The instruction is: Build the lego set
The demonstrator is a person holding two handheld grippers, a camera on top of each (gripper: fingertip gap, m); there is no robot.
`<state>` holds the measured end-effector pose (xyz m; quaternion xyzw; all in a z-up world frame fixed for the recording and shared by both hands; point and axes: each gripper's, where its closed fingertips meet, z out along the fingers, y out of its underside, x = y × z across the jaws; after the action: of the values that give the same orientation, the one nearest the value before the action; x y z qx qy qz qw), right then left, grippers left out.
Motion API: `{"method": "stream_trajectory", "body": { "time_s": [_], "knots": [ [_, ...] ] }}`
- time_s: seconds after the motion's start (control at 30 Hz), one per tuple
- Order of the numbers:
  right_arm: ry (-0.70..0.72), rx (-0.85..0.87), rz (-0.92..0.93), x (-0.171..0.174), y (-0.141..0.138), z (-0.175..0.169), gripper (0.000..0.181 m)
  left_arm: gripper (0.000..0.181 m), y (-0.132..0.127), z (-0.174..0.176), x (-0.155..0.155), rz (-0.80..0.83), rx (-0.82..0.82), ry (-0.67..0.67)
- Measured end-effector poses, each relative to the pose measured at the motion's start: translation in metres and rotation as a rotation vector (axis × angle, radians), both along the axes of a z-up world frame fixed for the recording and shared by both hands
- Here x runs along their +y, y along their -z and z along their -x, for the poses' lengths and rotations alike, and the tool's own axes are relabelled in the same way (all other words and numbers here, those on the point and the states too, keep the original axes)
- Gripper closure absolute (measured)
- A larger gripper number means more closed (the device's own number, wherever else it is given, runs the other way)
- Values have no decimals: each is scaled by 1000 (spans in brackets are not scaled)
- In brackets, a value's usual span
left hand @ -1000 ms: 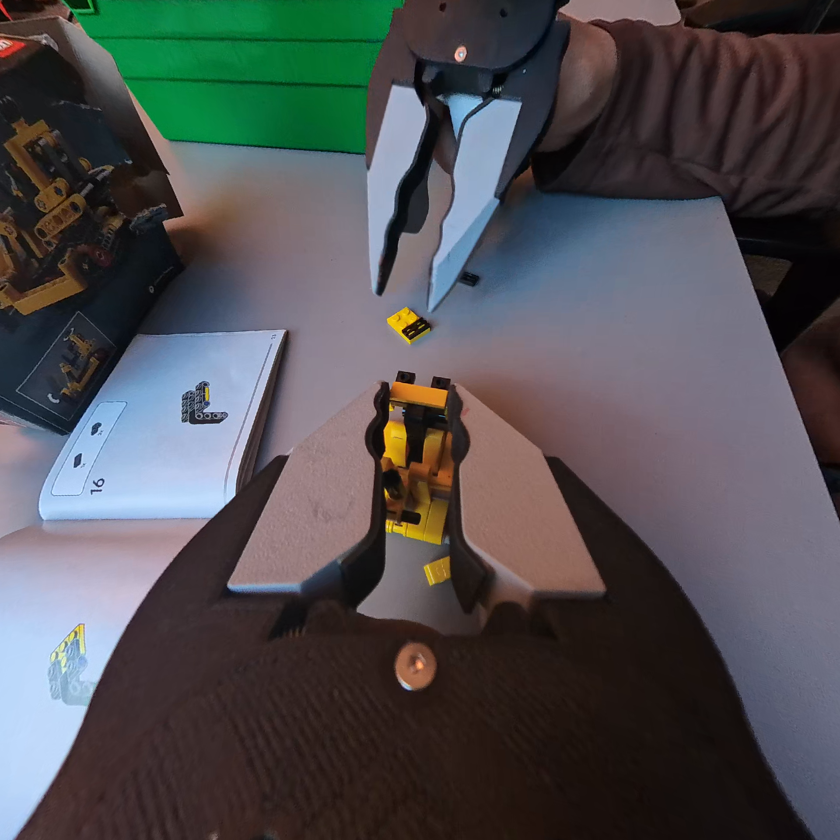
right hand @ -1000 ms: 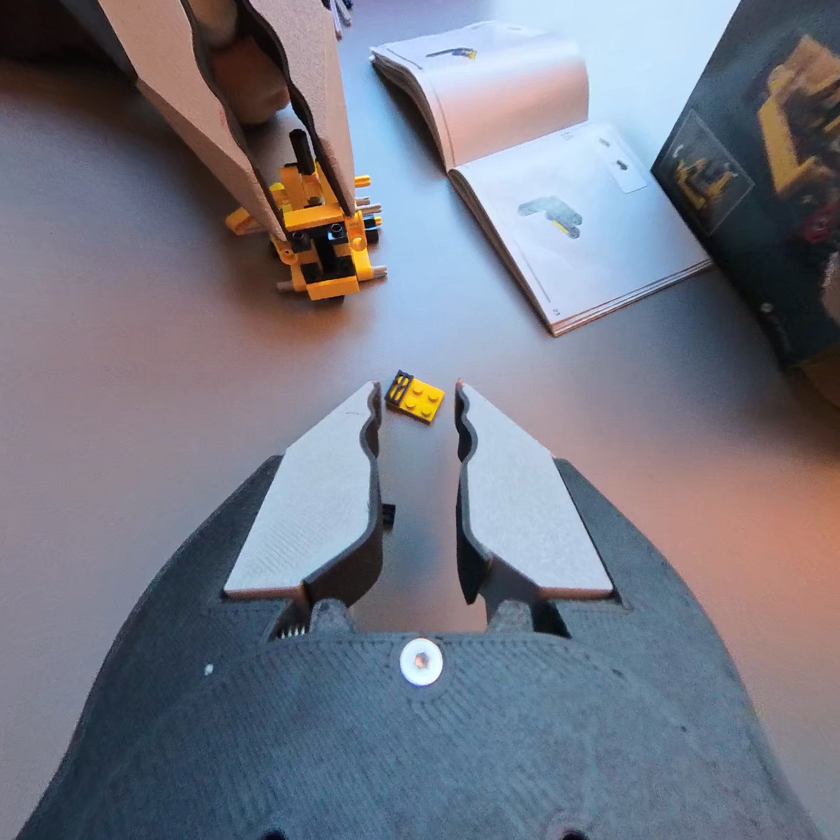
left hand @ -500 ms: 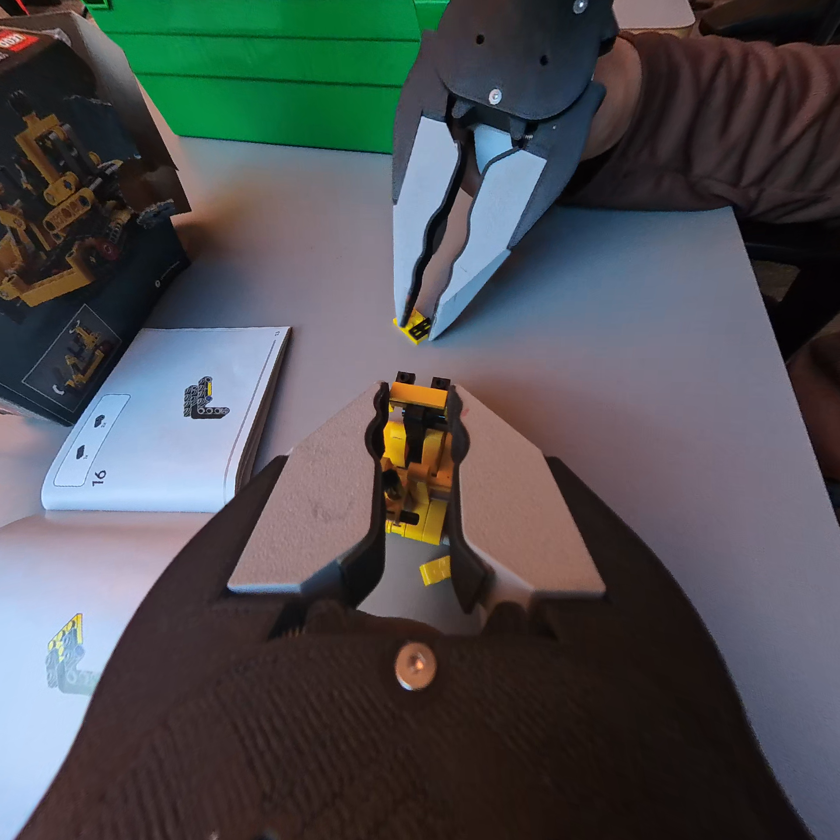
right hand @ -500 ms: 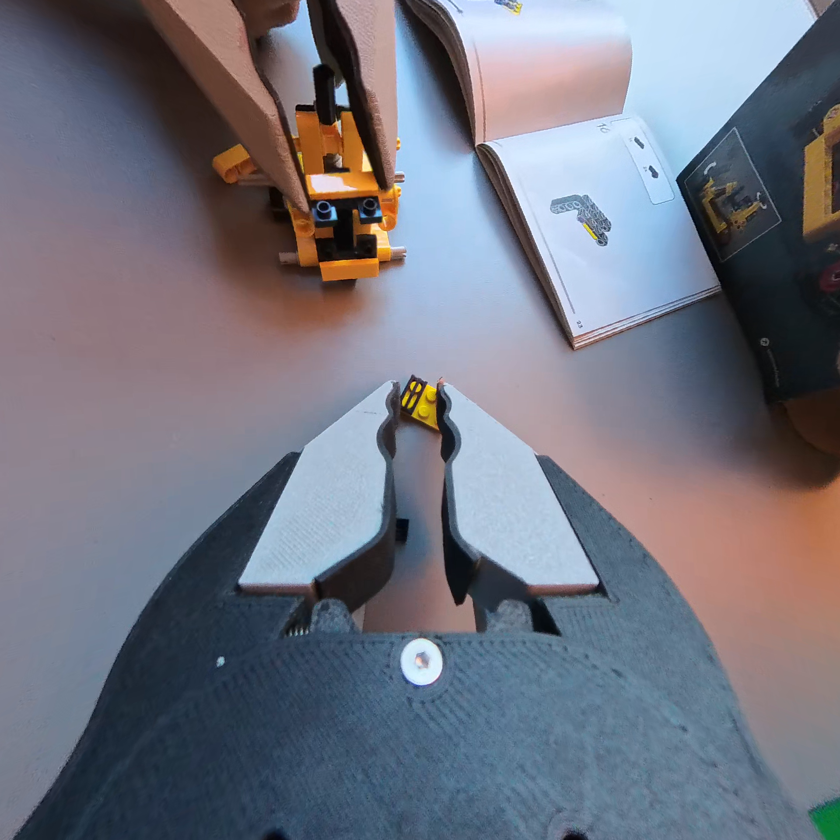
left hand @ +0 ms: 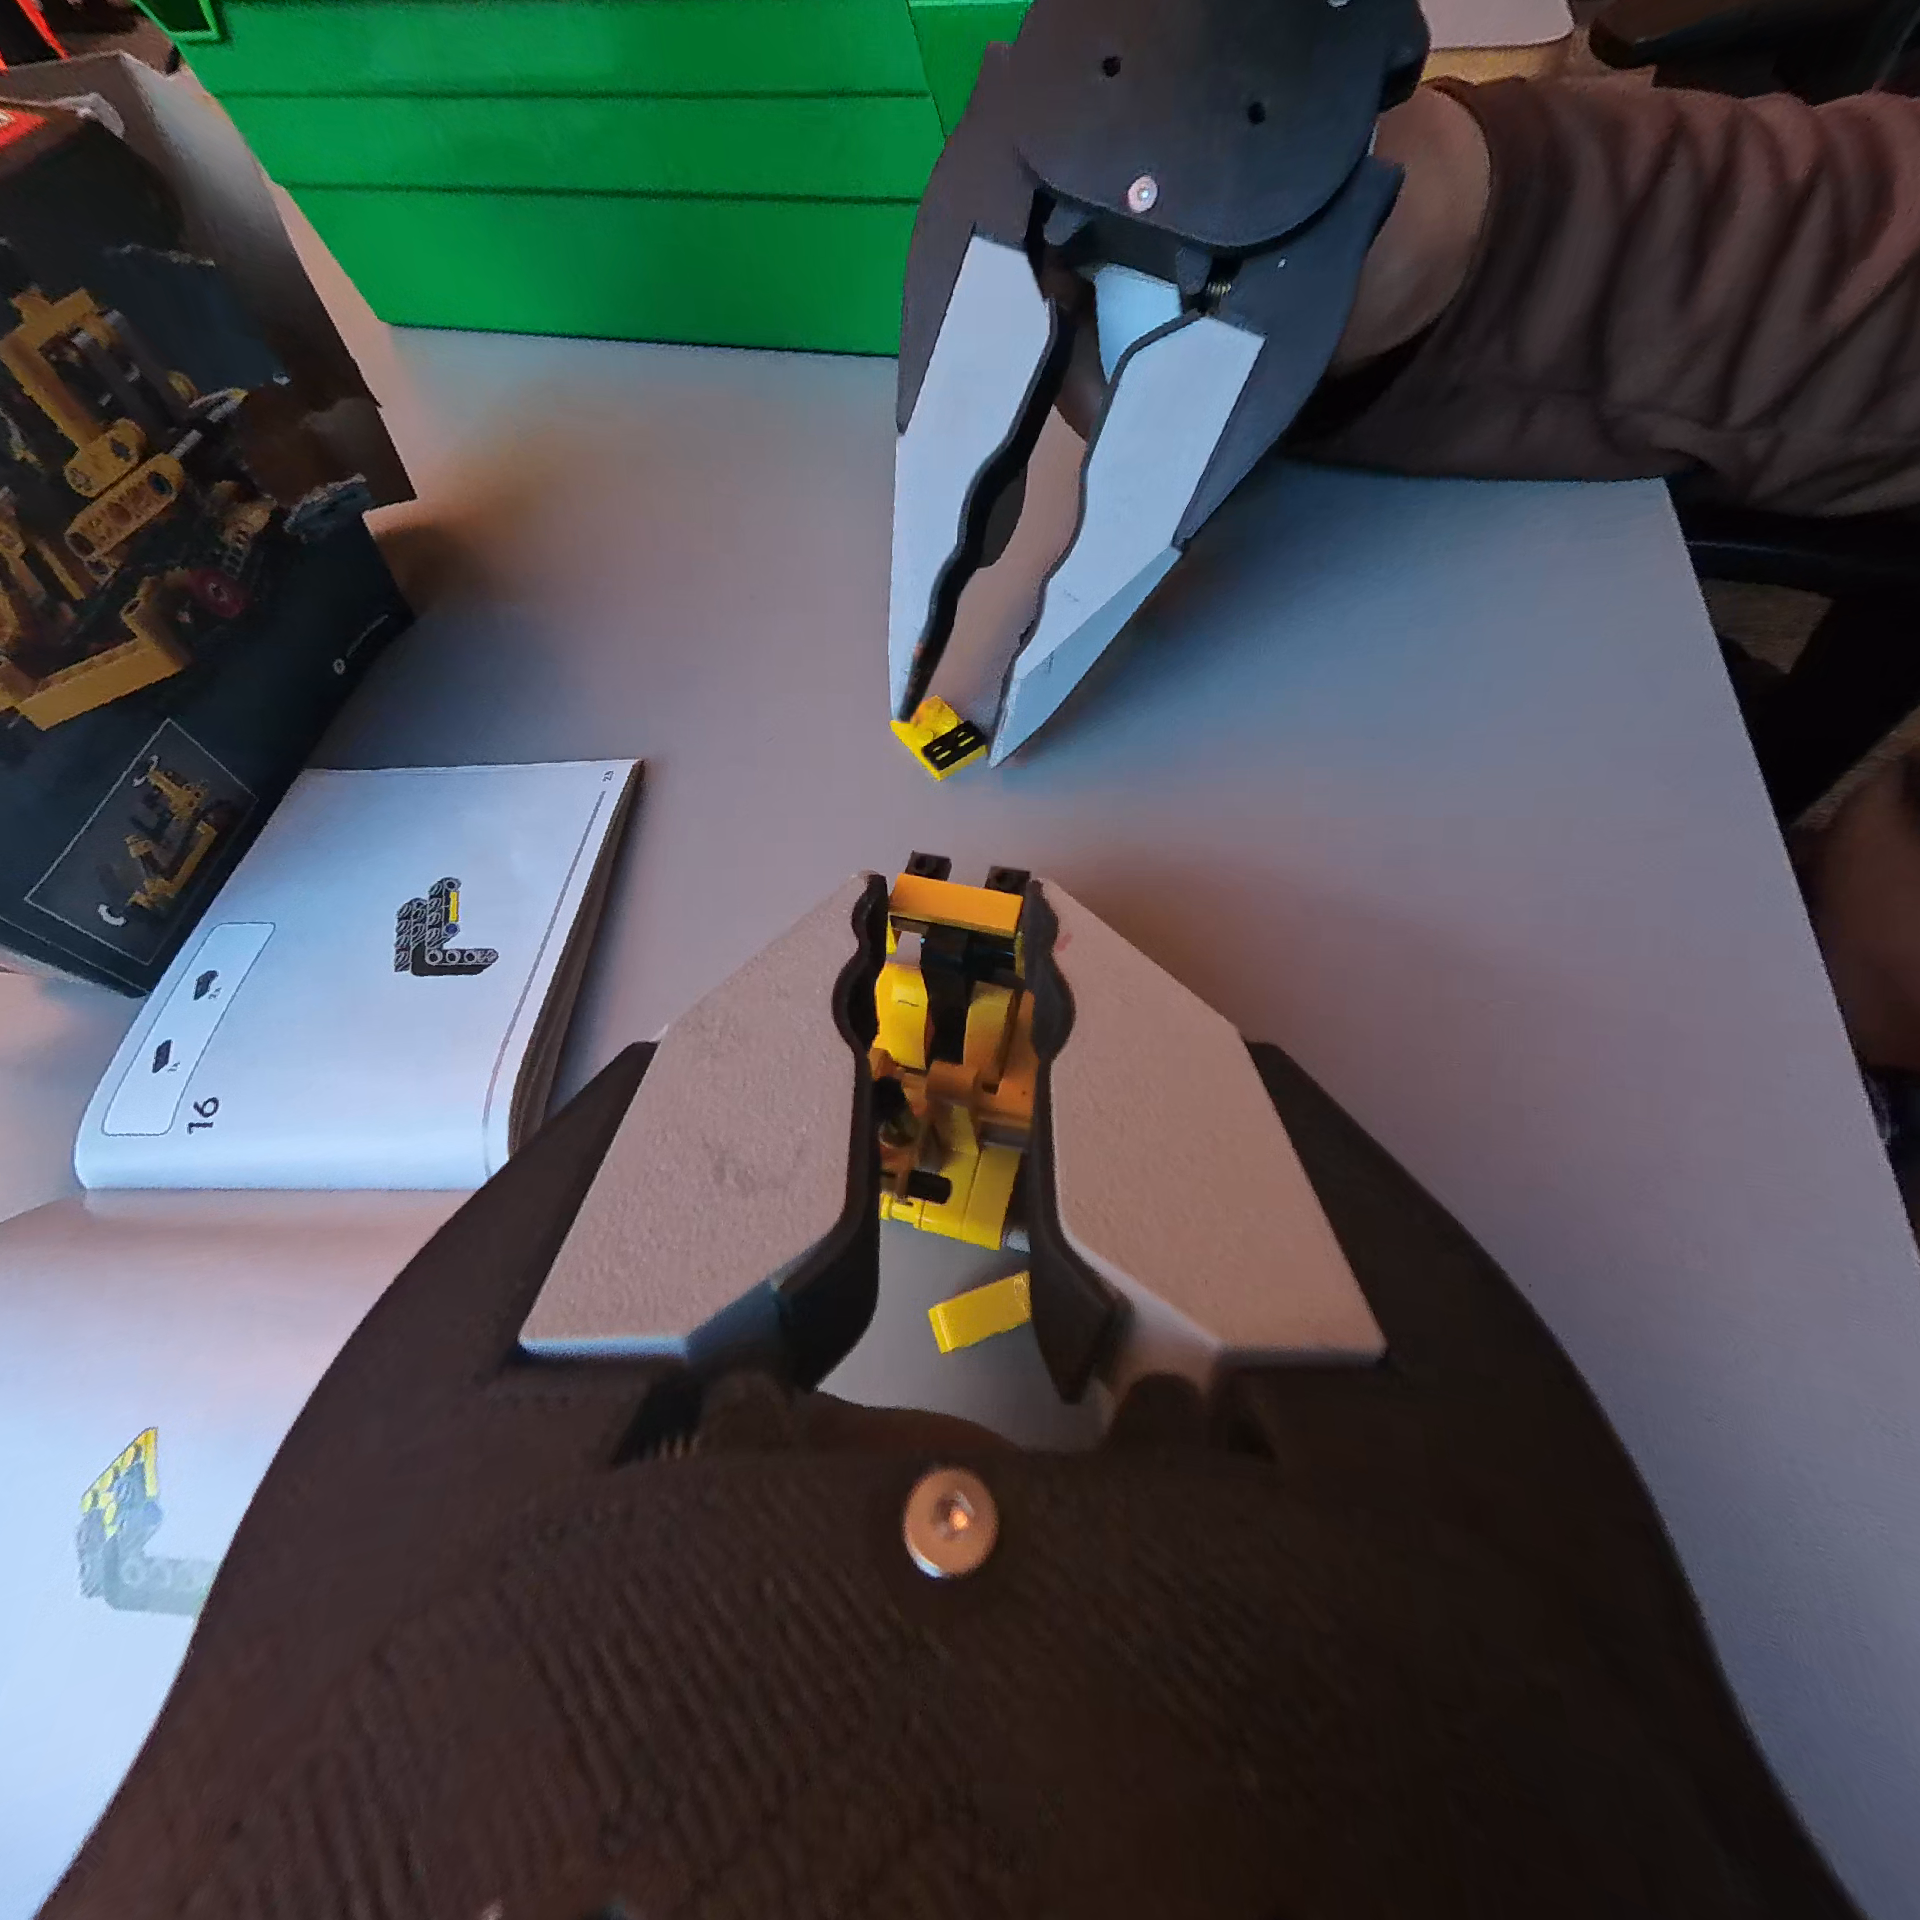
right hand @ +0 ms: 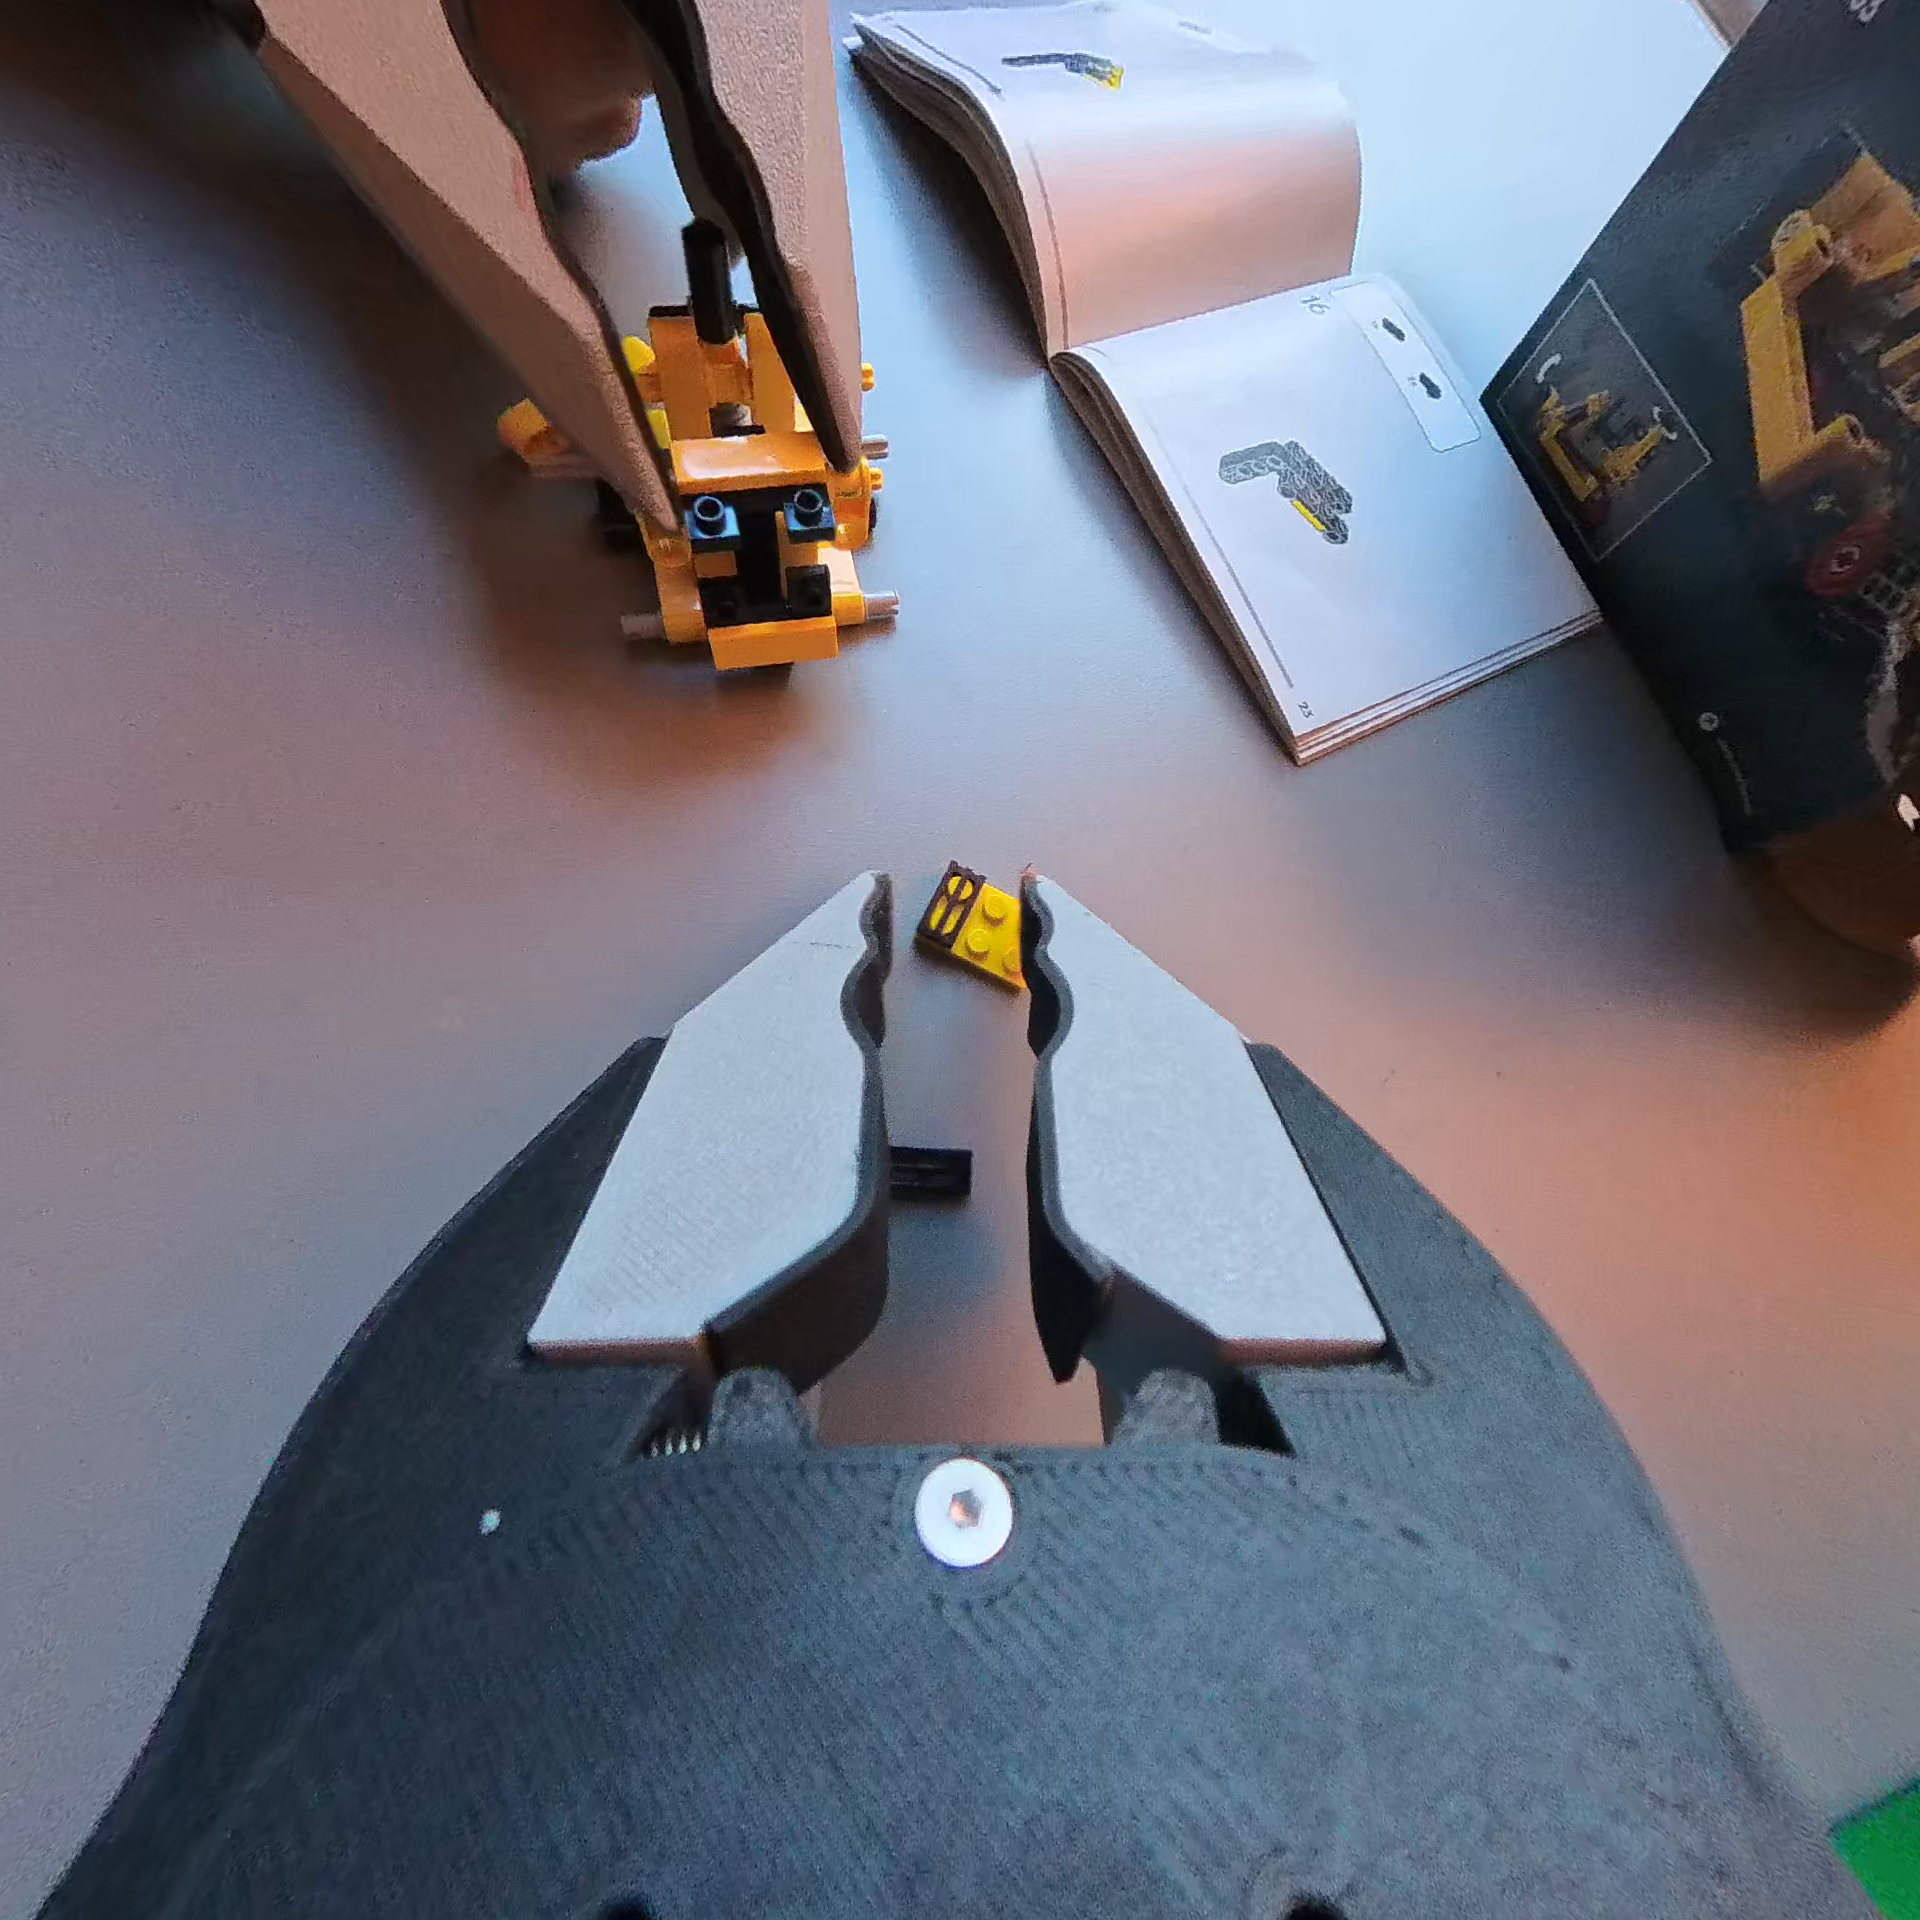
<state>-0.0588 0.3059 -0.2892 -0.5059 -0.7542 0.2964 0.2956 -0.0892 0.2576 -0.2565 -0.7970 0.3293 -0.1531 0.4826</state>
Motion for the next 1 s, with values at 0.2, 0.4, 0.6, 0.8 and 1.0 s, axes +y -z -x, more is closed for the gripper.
{"method": "stream_trajectory", "body": {
  "time_s": [0.2,0.4,0.6,0.8,1.0],
  "knots": [
    [31,-10,-21,1,2,-2,178,155,1,-2,0,-1,9,2],
    [68,-14,-56,6,2,0,175,154,-1,-3,-1,1,-2,7],
    [77,-20,-31,3,4,4,172,153,-3,-4,-2,-4,-6,7],
    [93,-15,-52,4,4,3,175,152,-9,-2,-2,-20,-15,-2],
    [44,95,143,-15,-25,0,178,151,-13,-9,1,-38,30,-28]
  ]
}}
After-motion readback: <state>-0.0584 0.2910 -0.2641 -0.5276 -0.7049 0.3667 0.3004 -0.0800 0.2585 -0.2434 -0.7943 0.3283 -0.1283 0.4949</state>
